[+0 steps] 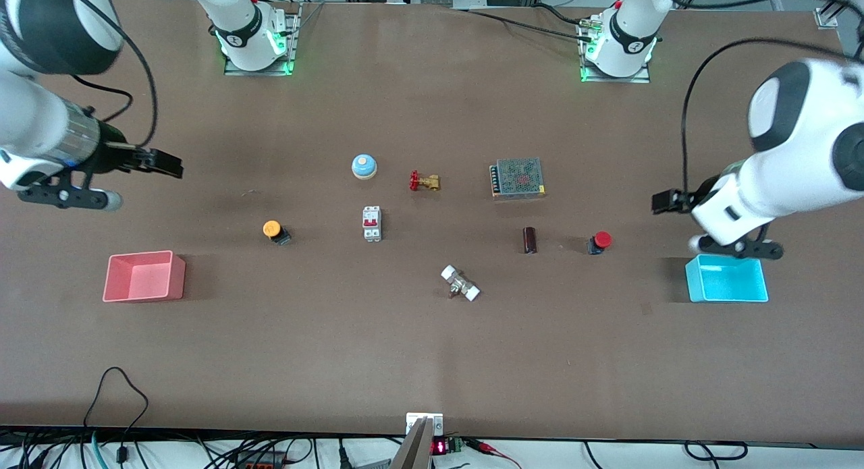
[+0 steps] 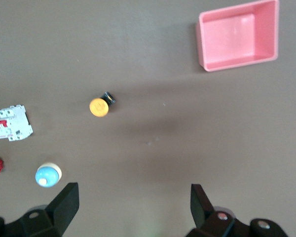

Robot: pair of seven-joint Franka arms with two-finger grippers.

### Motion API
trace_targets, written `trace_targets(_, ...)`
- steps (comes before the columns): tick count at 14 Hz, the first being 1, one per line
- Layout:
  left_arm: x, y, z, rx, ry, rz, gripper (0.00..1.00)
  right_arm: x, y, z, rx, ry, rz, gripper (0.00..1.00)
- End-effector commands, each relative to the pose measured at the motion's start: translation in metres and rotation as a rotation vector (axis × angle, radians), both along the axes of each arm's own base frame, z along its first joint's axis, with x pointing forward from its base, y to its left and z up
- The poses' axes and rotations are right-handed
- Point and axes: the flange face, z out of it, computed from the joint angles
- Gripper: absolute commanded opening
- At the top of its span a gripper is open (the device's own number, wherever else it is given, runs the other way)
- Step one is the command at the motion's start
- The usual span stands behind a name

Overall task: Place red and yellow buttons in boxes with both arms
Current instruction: 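Close the right gripper on the yellow button while the left gripper grasps the red button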

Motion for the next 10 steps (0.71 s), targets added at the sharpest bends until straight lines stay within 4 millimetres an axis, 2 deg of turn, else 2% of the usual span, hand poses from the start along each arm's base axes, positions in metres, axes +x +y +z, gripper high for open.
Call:
trace_targets(1, 0.005, -0.014, -0.063, -0.032, -0.044, 0.044, 1.00, -0.011, 0.032, -0.040, 0.019, -0.050, 0.072, 1.00)
trace_targets(2, 0.004, -0.015, -0.082, -0.037, -0.065, 0.047, 1.00, -0.011, 0.038, -0.054, 0.025, -0.068, 0.094, 1.00)
trace_targets(4, -0.008, -0.016, -0.122, -0.042, -0.096, 0.056, 1.00, -0.004, 0.043, -0.094, 0.044, -0.074, 0.182, 1.00)
trace_targets(6, -0.025, -0.018, -0.165, -0.053, -0.146, 0.060, 1.00, 0.002, 0.048, -0.119, 0.063, -0.076, 0.244, 1.00)
trace_targets(8, -0.037, -0.021, -0.197, -0.068, -0.190, 0.063, 1.00, 0.002, 0.051, -0.142, 0.070, -0.101, 0.247, 1.00)
trace_targets(10, -0.041, -0.025, -0.217, -0.072, -0.183, 0.063, 1.00, 0.003, 0.054, -0.168, 0.071, -0.128, 0.260, 1.00)
